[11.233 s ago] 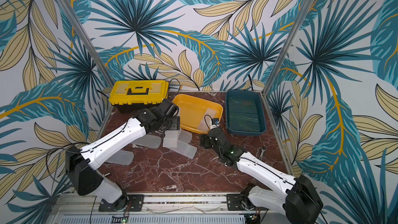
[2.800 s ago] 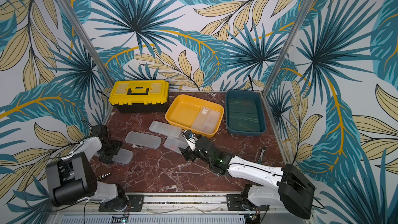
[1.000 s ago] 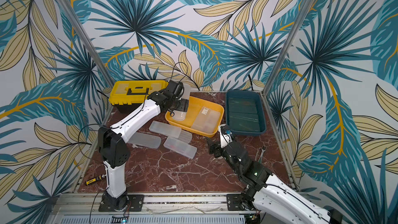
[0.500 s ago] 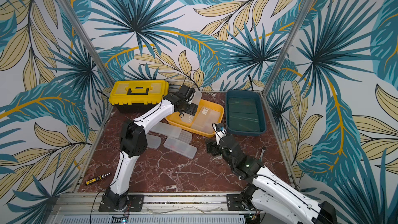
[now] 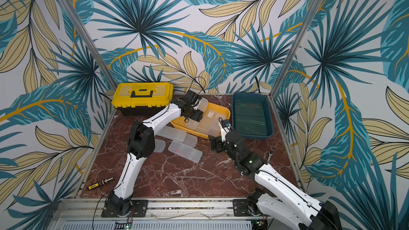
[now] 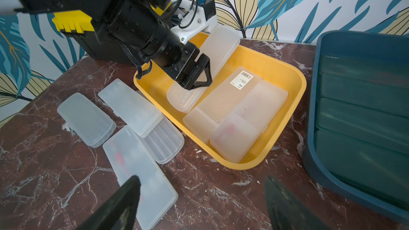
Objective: Place the pencil cases by color into the storage box
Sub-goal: Pick up the pencil case from the center of the board, then place the pencil case at the storage box.
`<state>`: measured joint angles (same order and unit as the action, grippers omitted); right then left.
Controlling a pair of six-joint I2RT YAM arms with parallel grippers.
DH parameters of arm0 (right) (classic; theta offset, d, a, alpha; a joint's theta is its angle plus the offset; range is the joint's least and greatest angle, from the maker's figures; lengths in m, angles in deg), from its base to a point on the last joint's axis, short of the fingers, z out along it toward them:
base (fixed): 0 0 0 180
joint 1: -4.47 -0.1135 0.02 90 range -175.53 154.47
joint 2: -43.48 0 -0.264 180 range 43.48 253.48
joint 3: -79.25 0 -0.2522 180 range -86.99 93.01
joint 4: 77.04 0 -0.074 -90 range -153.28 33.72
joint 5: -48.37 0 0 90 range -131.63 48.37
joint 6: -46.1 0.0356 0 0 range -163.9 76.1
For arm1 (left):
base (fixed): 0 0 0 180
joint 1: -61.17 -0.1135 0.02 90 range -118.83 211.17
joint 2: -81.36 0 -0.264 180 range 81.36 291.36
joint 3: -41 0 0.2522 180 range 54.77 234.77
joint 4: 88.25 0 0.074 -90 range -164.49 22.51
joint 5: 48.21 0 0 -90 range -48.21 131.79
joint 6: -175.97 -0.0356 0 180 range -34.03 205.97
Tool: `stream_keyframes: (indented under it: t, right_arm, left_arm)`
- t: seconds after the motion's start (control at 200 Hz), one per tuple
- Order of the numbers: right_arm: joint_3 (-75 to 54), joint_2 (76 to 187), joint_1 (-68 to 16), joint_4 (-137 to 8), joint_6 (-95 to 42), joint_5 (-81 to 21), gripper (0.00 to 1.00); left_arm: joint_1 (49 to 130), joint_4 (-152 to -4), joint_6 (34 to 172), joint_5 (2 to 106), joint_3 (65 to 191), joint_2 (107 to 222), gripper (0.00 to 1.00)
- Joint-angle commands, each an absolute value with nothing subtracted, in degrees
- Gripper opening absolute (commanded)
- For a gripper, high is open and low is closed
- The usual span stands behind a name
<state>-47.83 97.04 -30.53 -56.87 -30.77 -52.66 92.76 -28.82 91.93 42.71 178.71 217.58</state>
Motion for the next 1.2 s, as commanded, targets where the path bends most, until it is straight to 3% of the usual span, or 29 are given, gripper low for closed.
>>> stream_keyframes:
  t: [0.0,0.431,1.197]
  right_arm:
    - [-45.0,99.8,-28.4,-58.1,-28.4,-48.3,0.87]
    - [-39.3,104.9,-20.2,-56.2,-21.6,-38.3,0.87]
    - [-41.9,104.3,-18.4,-58.9,-17.3,-34.6,0.87]
  left_arm:
    - [92.2,-29.8,91.0,44.0,180.3,217.8,0.75]
    - [92.1,-29.8,91.0,45.0,180.5,220.0,0.75]
    - [92.1,-29.8,92.7,47.4,180.6,221.8,0.77]
